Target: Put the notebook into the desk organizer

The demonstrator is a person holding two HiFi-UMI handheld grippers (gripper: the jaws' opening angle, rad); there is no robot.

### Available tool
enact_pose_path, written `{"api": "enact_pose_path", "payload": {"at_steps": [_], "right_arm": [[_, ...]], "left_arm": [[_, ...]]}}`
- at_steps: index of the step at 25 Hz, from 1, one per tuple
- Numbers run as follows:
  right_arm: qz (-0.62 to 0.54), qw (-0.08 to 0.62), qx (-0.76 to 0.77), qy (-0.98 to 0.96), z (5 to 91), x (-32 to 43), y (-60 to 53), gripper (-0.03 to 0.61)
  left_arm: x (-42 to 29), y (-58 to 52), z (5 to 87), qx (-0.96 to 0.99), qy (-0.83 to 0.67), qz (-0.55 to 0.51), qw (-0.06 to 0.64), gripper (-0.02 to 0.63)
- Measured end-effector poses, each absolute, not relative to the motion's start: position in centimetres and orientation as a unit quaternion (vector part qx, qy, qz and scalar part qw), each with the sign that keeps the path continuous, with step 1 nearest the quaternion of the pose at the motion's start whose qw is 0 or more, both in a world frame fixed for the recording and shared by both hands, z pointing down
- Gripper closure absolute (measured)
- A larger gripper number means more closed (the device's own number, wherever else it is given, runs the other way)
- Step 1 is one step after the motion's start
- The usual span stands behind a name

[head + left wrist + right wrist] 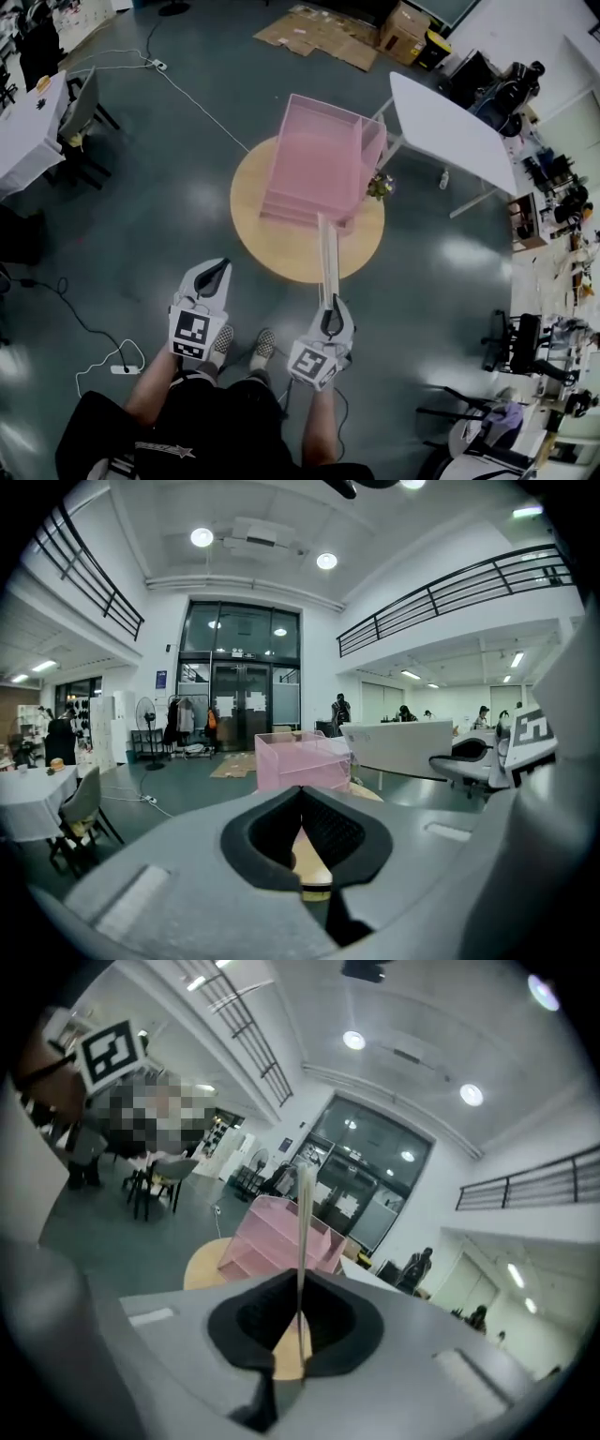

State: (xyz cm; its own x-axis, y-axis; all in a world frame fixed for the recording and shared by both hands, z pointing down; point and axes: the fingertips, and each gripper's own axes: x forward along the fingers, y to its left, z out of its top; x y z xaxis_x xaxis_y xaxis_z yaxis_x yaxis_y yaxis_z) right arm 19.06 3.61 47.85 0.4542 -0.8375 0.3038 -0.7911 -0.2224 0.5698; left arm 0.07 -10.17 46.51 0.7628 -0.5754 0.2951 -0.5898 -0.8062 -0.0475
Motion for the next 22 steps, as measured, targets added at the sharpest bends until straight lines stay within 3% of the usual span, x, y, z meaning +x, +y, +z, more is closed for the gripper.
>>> {"api": "enact_pose_path", "payload": {"at_steps": [8, 14, 22], "right_arm": [[-0.169, 0.492, 0.702, -0.485, 50.3, 19.7, 1.1, 0.566], [-0.217, 0.543, 0.653, -0.481, 52.2, 20.2, -0.9, 0.566], [-0.232, 0.558, 0.639, -0.476, 53.6, 21.0, -3.3, 0.565]], "left_arm": [[1.0, -11.3, 48.2, 0.929, -0.331, 0.159, 0.034, 0.603], [1.0, -11.8, 49.6, 0.921, -0.347, 0.169, 0.049, 0.603], [0.6, -12.5, 51.5, 0.912, -0.363, 0.179, 0.064, 0.603]]}}
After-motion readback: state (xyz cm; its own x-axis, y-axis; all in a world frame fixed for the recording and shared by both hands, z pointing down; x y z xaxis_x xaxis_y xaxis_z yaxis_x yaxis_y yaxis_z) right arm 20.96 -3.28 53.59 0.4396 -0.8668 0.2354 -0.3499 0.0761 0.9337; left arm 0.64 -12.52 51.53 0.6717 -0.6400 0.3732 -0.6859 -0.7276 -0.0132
